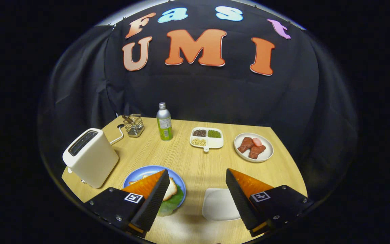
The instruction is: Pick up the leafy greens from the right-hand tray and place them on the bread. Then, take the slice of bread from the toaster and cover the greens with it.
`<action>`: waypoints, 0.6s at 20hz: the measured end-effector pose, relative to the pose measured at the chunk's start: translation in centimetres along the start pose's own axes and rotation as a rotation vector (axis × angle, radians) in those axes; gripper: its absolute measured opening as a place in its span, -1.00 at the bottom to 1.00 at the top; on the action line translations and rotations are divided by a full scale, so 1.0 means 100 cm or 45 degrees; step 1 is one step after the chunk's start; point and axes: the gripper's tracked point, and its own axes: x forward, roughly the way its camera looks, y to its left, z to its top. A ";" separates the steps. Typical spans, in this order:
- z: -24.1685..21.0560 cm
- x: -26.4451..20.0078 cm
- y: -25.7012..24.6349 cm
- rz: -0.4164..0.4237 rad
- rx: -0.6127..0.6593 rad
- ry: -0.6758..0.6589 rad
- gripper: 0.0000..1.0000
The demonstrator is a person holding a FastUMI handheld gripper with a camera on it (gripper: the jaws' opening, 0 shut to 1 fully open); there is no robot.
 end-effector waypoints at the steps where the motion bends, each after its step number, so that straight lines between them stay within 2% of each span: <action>1: 0.012 -0.008 -0.010 -0.017 0.003 -0.035 1.00; 6: 0.065 -0.049 -0.054 -0.094 0.011 -0.214 0.99; 12: 0.100 -0.090 -0.089 -0.162 0.046 -0.360 0.99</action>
